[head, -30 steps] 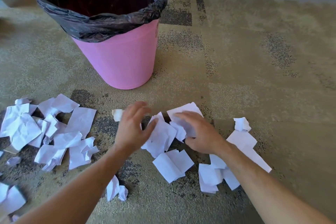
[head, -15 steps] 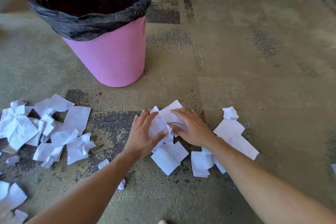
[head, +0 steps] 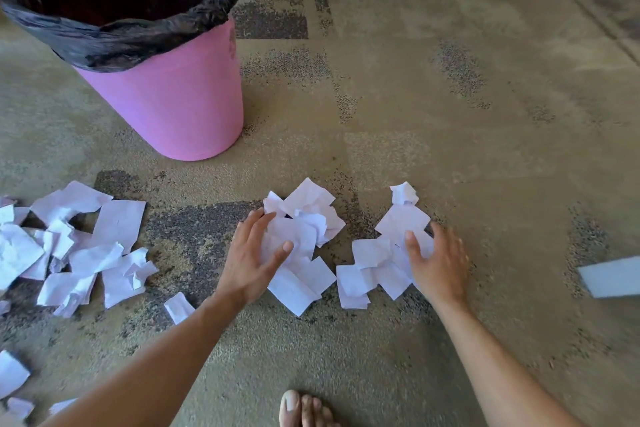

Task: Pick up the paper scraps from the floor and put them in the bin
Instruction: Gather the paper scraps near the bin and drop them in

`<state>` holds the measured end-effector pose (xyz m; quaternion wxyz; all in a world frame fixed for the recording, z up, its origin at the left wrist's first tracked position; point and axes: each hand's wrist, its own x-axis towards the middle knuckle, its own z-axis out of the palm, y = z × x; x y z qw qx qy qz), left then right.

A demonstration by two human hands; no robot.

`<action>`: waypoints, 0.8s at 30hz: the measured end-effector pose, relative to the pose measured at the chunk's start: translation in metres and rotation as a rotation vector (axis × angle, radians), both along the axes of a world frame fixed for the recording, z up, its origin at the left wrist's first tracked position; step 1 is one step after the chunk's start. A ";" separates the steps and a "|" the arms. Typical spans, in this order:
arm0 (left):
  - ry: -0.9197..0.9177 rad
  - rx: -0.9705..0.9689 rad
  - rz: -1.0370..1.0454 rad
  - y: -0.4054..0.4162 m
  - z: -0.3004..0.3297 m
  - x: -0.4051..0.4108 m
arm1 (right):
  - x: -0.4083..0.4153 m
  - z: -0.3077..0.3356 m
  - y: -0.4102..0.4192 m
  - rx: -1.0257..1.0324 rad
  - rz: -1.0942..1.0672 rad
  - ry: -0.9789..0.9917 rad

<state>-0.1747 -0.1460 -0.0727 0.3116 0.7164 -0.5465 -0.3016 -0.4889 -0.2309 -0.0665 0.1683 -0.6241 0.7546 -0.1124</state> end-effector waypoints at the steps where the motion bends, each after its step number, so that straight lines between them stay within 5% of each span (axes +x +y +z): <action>1: -0.011 0.005 -0.002 0.002 0.000 -0.002 | 0.004 -0.003 0.007 0.015 0.021 0.020; 11: -0.066 0.032 -0.008 0.005 -0.001 -0.003 | 0.061 -0.001 0.047 0.035 0.374 -0.137; 16: -0.144 0.066 -0.062 0.000 0.008 -0.008 | 0.052 0.026 0.042 0.190 0.496 0.082; 24: -0.464 0.200 -0.504 -0.012 0.015 -0.035 | 0.074 0.051 0.041 0.412 0.659 0.315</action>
